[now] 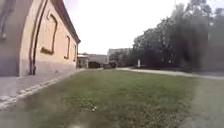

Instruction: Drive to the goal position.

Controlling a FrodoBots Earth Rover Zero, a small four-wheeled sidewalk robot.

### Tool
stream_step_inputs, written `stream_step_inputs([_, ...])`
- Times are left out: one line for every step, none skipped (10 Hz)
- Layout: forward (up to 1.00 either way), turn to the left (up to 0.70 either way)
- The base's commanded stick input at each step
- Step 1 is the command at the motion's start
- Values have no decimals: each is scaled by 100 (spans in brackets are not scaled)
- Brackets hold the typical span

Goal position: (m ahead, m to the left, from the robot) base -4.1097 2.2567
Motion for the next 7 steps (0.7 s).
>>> stream_step_inputs([70,-35])
stream_step_inputs([70,-35])
stream_step_inputs([70,-35])
stream_step_inputs([70,-35])
stream_step_inputs([70,-35])
stream_step_inputs([70,-35])
stream_step_inputs([70,-35])
